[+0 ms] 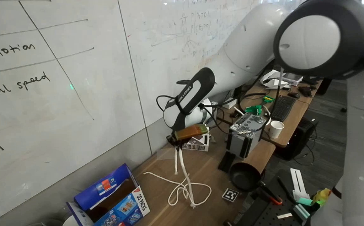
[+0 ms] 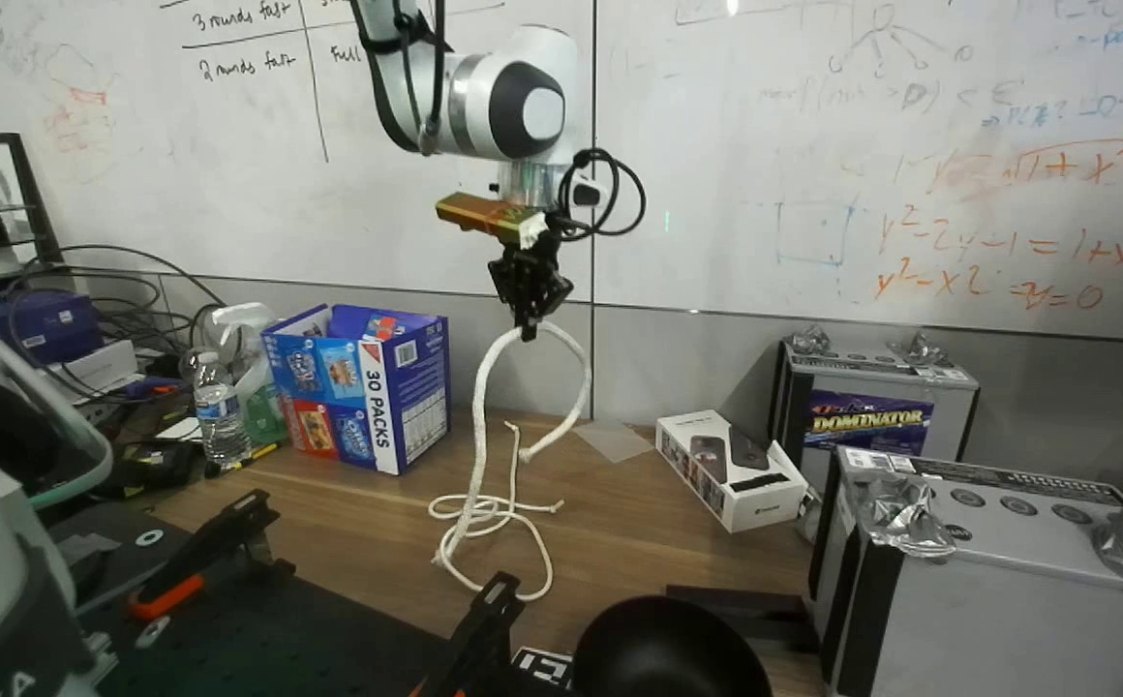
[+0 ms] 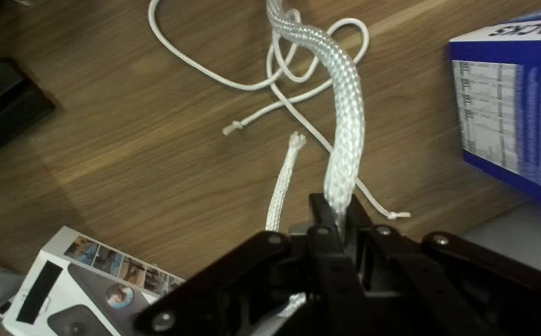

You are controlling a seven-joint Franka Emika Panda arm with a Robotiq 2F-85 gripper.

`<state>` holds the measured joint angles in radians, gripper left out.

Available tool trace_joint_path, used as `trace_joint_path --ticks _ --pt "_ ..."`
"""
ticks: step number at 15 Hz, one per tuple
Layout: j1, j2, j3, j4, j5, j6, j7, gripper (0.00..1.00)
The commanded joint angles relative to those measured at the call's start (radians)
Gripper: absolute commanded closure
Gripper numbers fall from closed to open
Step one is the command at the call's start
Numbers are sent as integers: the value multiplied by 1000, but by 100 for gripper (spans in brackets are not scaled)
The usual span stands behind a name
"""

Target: Put the ropes inside the blue box.

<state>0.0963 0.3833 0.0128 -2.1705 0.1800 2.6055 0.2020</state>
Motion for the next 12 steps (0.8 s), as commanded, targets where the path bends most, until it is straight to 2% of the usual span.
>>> trace_joint_path --ticks 1,7,12 --pt "41 -176 20 -15 -9 -94 107 97" --pt "107 -363 80 77 -67 -215 390 97" --pt "147 -424 191 235 -226 -343 655 97"
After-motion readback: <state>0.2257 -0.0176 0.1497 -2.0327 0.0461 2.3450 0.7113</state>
